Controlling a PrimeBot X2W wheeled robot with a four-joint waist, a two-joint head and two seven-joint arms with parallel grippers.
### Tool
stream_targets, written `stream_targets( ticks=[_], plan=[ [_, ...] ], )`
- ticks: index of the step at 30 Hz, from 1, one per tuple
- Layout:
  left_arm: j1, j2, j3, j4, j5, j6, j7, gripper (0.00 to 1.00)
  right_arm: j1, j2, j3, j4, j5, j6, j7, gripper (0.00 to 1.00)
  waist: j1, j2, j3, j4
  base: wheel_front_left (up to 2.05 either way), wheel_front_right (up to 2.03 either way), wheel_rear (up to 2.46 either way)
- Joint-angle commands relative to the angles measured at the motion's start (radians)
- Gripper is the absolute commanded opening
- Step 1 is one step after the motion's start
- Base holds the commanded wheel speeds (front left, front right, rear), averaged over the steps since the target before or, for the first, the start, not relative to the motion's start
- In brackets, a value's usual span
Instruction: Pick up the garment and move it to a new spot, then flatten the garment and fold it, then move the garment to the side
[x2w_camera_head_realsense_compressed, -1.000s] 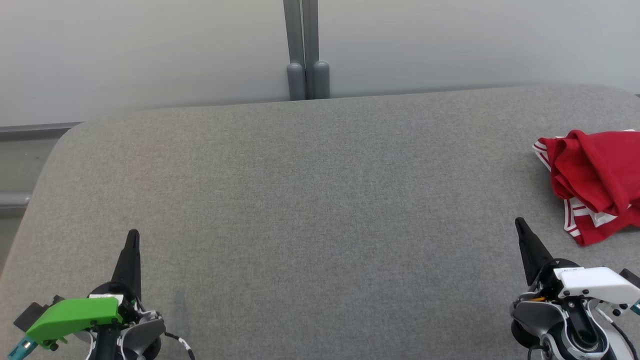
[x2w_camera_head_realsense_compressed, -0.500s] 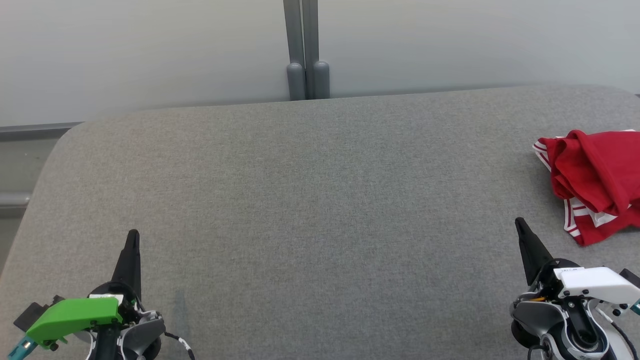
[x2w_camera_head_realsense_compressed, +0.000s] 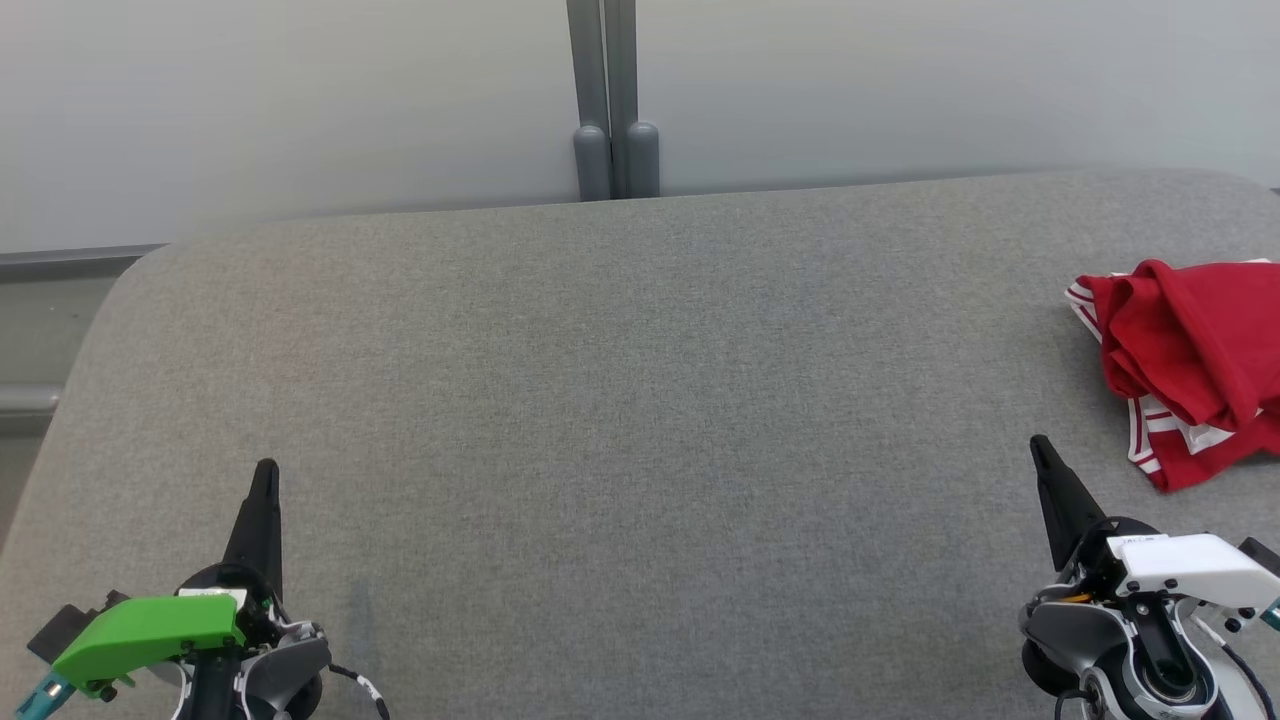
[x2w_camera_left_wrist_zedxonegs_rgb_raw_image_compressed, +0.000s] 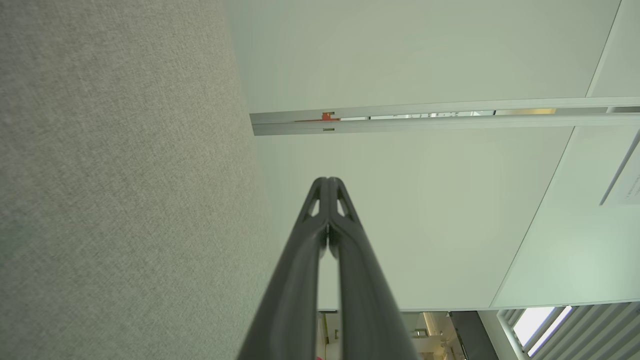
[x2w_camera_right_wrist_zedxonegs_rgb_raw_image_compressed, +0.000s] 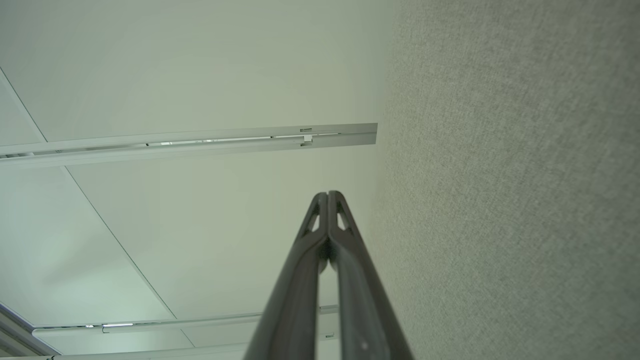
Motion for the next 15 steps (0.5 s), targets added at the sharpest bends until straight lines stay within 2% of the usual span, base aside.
stream_targets(
  ticks=[1, 15],
  plan=[
    [-0.012, 0.004, 0.002, 0.001, 0.000, -0.005, 0.003, 0.00, -0.006, -0.001, -0.003, -0.005, -0.007, 0.001, 0.004, 0.00, 0.0000, -0.0001, 0.000, 0.000, 0.00, 0.00, 0.00],
    [-0.012, 0.004, 0.002, 0.001, 0.000, -0.005, 0.003, 0.00, -0.006, 0.000, -0.004, -0.005, -0.006, 0.001, 0.006, 0.00, 0.0000, -0.0001, 0.000, 0.000, 0.00, 0.00, 0.00]
  ],
)
